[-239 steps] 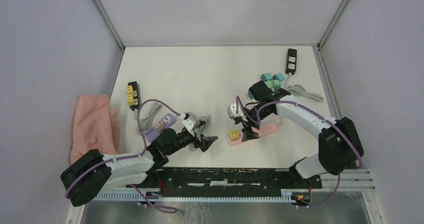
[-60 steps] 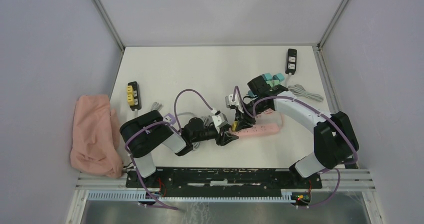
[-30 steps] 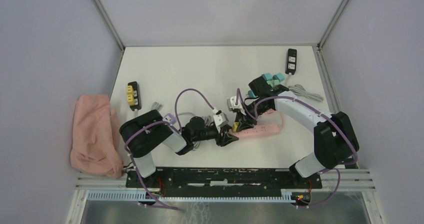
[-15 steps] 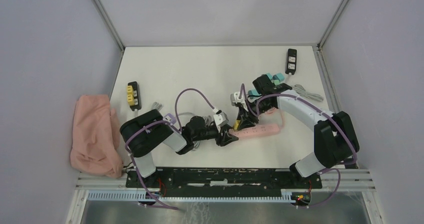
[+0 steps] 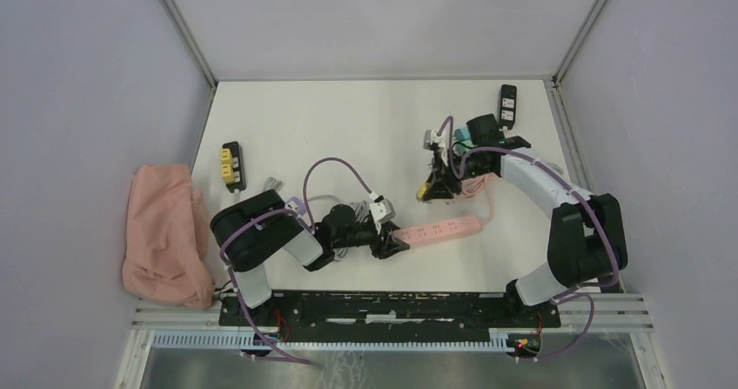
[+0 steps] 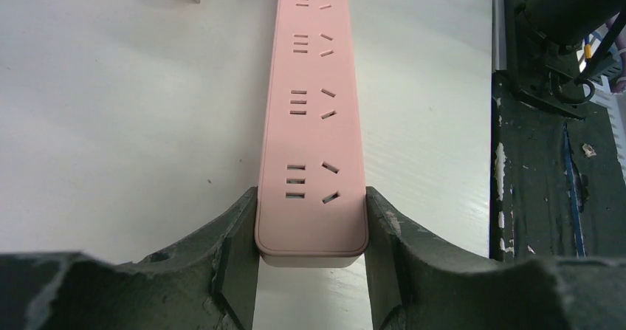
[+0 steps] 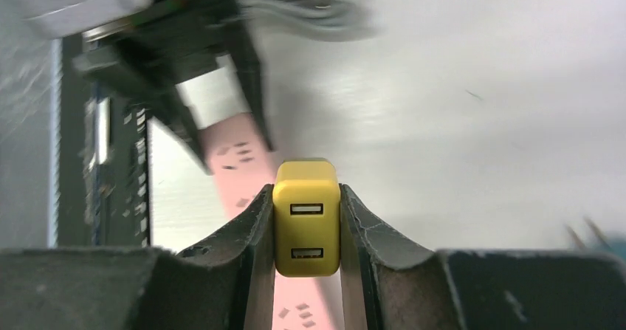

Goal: Pull the plug off the socket
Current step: Remove the plug from the socket, then place the plug at the center of the board.

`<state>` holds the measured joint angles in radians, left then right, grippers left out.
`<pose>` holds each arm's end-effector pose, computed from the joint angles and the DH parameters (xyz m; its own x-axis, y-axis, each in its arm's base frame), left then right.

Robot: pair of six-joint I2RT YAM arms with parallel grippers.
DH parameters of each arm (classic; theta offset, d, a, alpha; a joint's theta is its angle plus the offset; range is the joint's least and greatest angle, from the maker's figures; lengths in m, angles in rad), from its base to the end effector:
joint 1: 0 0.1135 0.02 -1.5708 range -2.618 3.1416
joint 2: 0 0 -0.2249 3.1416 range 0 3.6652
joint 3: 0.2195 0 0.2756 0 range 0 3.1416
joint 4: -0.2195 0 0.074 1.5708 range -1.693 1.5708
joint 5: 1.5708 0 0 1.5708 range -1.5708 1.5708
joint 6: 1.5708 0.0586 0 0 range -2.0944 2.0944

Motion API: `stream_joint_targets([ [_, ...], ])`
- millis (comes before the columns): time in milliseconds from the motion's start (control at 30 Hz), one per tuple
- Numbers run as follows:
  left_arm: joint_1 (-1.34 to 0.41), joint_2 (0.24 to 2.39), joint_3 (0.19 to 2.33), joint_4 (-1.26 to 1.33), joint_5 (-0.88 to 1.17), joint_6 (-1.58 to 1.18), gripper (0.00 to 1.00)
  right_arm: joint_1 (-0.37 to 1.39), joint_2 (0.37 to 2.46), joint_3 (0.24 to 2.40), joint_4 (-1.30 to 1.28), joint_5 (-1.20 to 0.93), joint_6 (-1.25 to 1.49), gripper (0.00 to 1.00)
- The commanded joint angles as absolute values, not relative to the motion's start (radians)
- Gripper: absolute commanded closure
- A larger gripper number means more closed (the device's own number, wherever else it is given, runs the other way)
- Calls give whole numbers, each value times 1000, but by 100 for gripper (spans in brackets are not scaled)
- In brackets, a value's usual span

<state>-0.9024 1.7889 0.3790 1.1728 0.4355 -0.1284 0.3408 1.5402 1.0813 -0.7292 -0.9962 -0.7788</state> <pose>0.1631 -0.2465 0.0473 -0.2680 0.1521 -0.9513 0.9391 0.2617 -0.2227 0.2855 0.1534 0.1748 -0.2872 -0.5069 -0.8128 -0.9537 0.0722 0.2919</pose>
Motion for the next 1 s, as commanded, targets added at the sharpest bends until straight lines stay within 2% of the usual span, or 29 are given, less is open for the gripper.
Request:
stream_joint_targets([
  [0, -890, 1761, 369, 1189, 390, -167, 97, 176, 1501, 1021, -371, -931, -399, 99],
  [100, -889, 1749, 372, 1186, 388, -176, 97, 138, 1510, 984, -164, -675, -141, 95],
  [200, -889, 1728, 379, 1152, 380, -183, 97, 137, 1612, 1067, -110, -462, 17, 92],
  [367, -887, 1699, 386, 1119, 374, -186, 97, 137, 1794, 1248, -107, -400, 124, 92],
  [433, -887, 1687, 382, 1110, 371, -188, 97, 137, 1851, 1306, -111, -384, 157, 84],
  [533, -888, 1677, 379, 1104, 369, -186, 97, 132, 1939, 1395, -151, -370, 190, 80],
  [600, -888, 1675, 384, 1095, 370, -184, 97, 131, 1969, 1423, -155, -371, 207, 73],
  [733, -887, 1673, 393, 1082, 371, -182, 97, 128, 1979, 1439, -182, -325, 177, 46],
  [800, -888, 1674, 398, 1077, 373, -182, 97, 119, 1976, 1439, -191, -315, 170, 36],
  [967, -888, 1666, 403, 1052, 375, -179, 97, 95, 1922, 1412, -205, -339, 131, 28],
])
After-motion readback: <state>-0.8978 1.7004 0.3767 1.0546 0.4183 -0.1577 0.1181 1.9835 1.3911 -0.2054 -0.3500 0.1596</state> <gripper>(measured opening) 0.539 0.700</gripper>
